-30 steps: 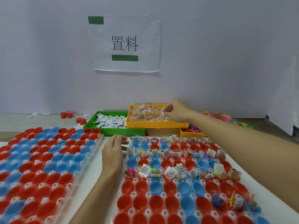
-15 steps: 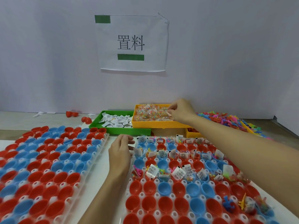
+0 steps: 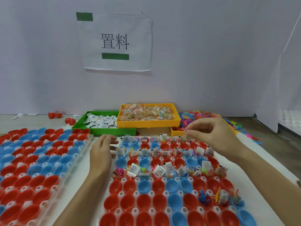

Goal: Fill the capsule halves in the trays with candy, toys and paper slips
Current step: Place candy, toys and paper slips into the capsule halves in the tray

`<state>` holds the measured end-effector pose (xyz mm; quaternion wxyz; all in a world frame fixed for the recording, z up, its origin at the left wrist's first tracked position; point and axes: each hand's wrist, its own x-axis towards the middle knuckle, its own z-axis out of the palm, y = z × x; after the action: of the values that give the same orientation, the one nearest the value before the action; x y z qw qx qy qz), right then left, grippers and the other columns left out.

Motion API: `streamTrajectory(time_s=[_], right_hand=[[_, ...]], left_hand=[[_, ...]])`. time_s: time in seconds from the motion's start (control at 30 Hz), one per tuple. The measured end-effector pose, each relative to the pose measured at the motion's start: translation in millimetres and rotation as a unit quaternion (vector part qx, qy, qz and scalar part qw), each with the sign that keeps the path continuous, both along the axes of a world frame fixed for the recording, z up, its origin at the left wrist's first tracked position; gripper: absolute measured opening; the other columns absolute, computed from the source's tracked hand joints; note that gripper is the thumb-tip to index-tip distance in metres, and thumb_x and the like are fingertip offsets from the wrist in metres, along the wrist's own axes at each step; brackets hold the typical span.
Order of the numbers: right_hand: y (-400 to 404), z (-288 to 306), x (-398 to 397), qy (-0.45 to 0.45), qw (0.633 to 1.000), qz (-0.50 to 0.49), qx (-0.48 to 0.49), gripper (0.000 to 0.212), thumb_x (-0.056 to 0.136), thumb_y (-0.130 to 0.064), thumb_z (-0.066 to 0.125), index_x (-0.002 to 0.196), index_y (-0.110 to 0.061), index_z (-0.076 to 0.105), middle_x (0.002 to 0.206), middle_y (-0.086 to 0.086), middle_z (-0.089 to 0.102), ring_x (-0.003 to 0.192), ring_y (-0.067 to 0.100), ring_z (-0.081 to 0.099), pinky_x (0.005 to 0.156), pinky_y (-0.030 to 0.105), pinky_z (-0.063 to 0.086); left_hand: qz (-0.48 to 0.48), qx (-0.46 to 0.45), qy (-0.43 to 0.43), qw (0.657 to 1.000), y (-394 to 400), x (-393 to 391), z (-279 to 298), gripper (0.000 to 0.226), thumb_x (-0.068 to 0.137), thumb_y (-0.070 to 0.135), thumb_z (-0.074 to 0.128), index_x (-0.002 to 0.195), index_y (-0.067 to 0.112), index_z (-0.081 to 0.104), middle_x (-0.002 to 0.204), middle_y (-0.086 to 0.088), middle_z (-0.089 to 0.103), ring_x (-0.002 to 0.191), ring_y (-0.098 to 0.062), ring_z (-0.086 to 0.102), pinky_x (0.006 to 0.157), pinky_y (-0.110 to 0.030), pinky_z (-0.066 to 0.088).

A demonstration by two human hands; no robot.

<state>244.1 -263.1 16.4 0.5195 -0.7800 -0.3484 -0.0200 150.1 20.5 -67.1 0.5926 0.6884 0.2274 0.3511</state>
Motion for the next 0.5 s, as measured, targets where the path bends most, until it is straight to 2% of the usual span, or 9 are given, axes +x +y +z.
streamTrajectory(time_s=[0.1, 0.17, 0.23, 0.33, 0.5], right_hand=[[-21, -1, -19, 0.020, 0.998, 0.050, -0.040, 0.005, 0.075, -0.030, 0.077, 0.080, -0.032, 0.079, 0.081, -0.006, 0.076, 0.077, 0.009, 0.072, 0.070, 0.018, 0.056], [-30, -1, -27, 0.045, 0.993, 0.087, -0.060, 0.007, 0.076, -0.022, 0.080, 0.079, -0.028, 0.079, 0.078, -0.004, 0.076, 0.071, 0.007, 0.072, 0.064, 0.015, 0.054], [-37, 0, -30, 0.058, 0.986, 0.113, -0.105, 0.012, 0.078, -0.015, 0.083, 0.080, -0.027, 0.079, 0.079, -0.004, 0.076, 0.071, 0.008, 0.072, 0.064, 0.015, 0.055], [-41, 5, -35, 0.073, 0.972, 0.151, -0.166, 0.013, 0.080, -0.014, 0.083, 0.082, -0.026, 0.079, 0.085, -0.001, 0.077, 0.077, 0.013, 0.073, 0.072, 0.022, 0.057], [-41, 7, -42, 0.087, 0.958, 0.172, -0.214, 0.015, 0.079, -0.018, 0.084, 0.084, -0.030, 0.075, 0.081, -0.005, 0.076, 0.072, 0.008, 0.071, 0.067, 0.016, 0.053]], left_hand=[[-0.001, 0.010, 0.003, 1.000, 0, 0, 1, 0.031, 0.102, 0.017, 0.037, 0.089, 0.013, 0.065, 0.096, -0.007, 0.070, 0.086, -0.023, 0.064, 0.067, -0.034, 0.048], [-0.003, 0.019, 0.006, 1.000, 0, 0, 1, 0.032, 0.103, 0.017, 0.036, 0.089, 0.013, 0.065, 0.096, -0.007, 0.070, 0.087, -0.022, 0.064, 0.067, -0.034, 0.048], [-0.002, 0.020, 0.005, 1.000, 0, 1, 1, 0.032, 0.103, 0.016, 0.036, 0.088, 0.013, 0.064, 0.096, -0.008, 0.069, 0.086, -0.021, 0.064, 0.067, -0.034, 0.048], [-0.001, 0.018, 0.003, 1.000, 0, 1, 1, 0.032, 0.103, 0.017, 0.036, 0.087, 0.014, 0.064, 0.097, -0.008, 0.069, 0.084, -0.020, 0.063, 0.067, -0.034, 0.048], [-0.002, 0.021, 0.003, 1.000, 0, 0, 0, 0.033, 0.103, 0.018, 0.036, 0.086, 0.017, 0.064, 0.096, -0.007, 0.069, 0.087, -0.023, 0.063, 0.069, -0.036, 0.048]])
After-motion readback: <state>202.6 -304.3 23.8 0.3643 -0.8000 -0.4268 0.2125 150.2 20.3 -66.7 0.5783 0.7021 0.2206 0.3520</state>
